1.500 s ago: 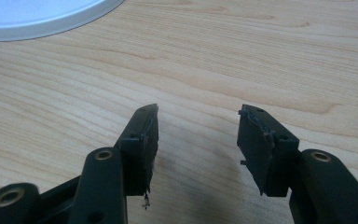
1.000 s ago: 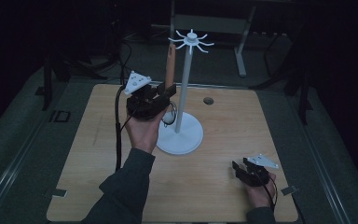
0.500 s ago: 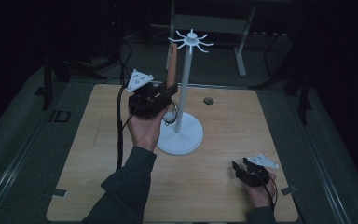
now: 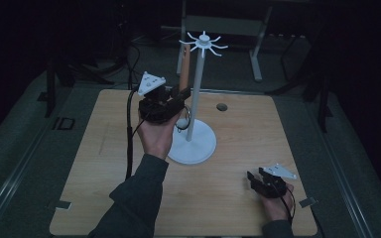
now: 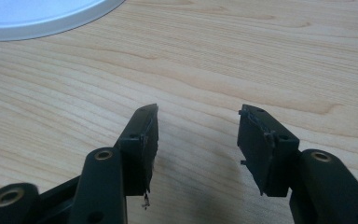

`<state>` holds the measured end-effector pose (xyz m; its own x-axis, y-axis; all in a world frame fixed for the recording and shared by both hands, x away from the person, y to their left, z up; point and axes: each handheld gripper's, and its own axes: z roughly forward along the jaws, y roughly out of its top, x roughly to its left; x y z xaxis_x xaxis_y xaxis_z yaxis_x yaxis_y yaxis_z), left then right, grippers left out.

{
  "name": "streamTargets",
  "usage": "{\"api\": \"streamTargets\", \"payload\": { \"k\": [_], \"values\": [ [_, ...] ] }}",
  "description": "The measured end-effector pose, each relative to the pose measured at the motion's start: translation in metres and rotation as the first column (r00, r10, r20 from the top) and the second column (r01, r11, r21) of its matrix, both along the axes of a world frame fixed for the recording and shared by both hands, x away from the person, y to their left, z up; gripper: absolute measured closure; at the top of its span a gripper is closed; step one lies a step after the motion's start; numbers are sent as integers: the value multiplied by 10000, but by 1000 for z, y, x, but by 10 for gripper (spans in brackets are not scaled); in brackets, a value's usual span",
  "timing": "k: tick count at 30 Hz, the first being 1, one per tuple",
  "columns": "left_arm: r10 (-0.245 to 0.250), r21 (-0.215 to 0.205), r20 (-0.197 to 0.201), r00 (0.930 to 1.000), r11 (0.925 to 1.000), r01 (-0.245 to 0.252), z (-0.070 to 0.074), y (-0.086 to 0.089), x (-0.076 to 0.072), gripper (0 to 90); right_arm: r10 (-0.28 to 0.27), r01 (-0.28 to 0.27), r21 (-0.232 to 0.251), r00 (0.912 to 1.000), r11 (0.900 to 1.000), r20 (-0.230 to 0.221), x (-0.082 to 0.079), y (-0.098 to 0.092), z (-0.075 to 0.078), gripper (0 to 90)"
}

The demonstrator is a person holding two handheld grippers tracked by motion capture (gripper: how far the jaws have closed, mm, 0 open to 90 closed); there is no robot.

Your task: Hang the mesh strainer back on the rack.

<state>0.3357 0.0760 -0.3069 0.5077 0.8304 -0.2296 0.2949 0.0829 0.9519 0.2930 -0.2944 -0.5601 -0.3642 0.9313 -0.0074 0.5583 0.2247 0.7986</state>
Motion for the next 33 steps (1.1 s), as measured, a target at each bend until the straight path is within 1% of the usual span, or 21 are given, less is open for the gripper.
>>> {"api": "streamTargets", "payload": {
  "k": [10,13,15,20,25,27,33],
  "values": [
    [3,139,-139,9999,9999,-1,1,-4,7,692,5,-5,7,10000,10000,-7,0,0,0,475],
    [-53,147,-215,9998,9999,56,1,-6,9,691,2,-2,12,10000,10000,-4,0,0,0,475],
    [-117,240,-284,9995,9996,124,1,-7,10,691,6,-6,10,10000,10000,-9,0,0,0,475],
    [-99,230,-346,9994,9997,107,0,-9,13,691,-1,1,11,10000,10000,-6,0,0,0,475],
    [-82,375,-438,9990,9992,99,-2,-9,14,687,8,-8,3,10000,10000,10,0,0,0,474],
    [-52,422,-499,9987,9991,73,-4,-10,15,681,8,-8,2,10000,10000,14,0,0,0,474],
    [57,501,-363,9993,9987,-39,-6,-9,14,620,0,0,-3,10000,10000,9,0,-1,0,472]
  ]
}}
